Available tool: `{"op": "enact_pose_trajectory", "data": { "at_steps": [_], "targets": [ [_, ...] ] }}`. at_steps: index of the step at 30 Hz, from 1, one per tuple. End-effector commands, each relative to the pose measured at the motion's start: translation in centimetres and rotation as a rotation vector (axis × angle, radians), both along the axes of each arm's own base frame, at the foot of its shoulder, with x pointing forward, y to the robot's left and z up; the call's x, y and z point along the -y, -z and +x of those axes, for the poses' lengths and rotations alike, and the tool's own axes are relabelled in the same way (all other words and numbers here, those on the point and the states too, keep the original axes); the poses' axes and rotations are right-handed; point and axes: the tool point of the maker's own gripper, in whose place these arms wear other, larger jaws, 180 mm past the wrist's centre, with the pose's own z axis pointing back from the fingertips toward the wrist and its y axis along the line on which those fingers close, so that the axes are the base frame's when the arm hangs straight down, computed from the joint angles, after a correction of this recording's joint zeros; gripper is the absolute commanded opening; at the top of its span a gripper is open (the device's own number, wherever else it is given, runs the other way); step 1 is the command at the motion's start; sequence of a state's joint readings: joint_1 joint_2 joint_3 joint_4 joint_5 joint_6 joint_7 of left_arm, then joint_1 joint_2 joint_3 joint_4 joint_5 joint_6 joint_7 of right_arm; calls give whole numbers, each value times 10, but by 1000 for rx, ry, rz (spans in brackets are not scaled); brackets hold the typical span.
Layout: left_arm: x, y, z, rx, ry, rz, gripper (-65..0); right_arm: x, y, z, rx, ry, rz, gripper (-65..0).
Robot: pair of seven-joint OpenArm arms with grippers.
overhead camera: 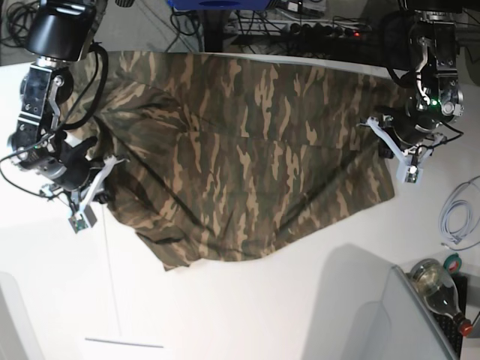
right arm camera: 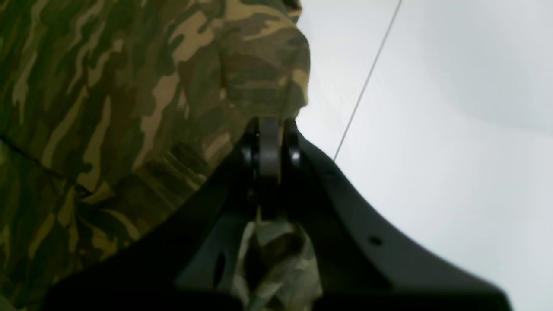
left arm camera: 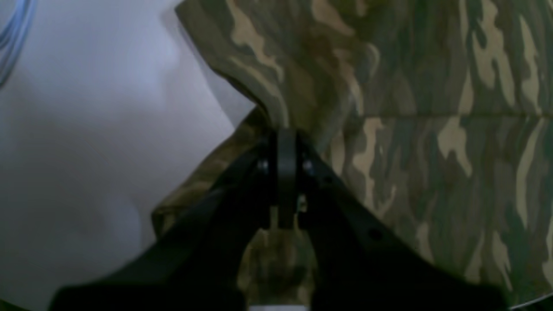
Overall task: Layout the t-shirt on the table in an organized manner, then fold the t-shirt properly
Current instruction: 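Move the left gripper to the opposite side edge and grasp it, then regrasp the side edge lower with the left gripper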
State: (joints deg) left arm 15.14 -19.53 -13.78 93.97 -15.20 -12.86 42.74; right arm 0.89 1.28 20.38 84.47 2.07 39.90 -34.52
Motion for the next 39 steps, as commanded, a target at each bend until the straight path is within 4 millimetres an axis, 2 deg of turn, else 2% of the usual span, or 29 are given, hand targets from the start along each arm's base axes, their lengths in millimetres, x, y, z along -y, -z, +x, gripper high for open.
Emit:
{"op": "enact_pose_trajectory", "data": {
  "at_steps": [1, 10, 17, 18, 21, 22, 24, 25, 29, 32, 35, 39],
  "targets": [
    [-5, -10, 4, 31, 9, 17, -650, 2, -14, 12, 56, 0, 7, -650],
    [-19, 23, -18, -74, -38, 9, -650, 2, -14, 12, 55, 0, 7, -650],
    [-20, 24, -20, -78, -45, 7, -650, 2, -14, 12, 55, 0, 7, -650],
    [-20, 24, -21, -77, -46, 8, -634, 2, -14, 12, 55, 0, 7, -650],
    [-22, 23, -20, -75, -46, 11, -367, 1, -14, 12, 55, 0, 9, -650],
    [-22, 23, -20, -75, -46, 11, -296, 1, -14, 12, 55, 0, 9, -650],
    [-26, 21, -20, -70, -54, 15, -178, 1, -14, 12, 55, 0, 9, -650],
    [-32, 18, -19, -62, -71, 20, -146, 1, -14, 12, 55, 0, 9, -650],
    [-58, 4, -15, -19, -147, 35, -150, 1, -14, 12, 55, 0, 9, -650],
    [-79, -16, 7, 55, -205, 41, -151, 1, -14, 12, 55, 0, 9, -650],
    [-101, -28, 29, 91, -251, 44, -146, 1, -14, 12, 55, 0, 9, -650],
    [-115, -11, 63, 38, -268, 19, -145, 1, -15, 13, 58, 0, 9, -650]
  ]
}}
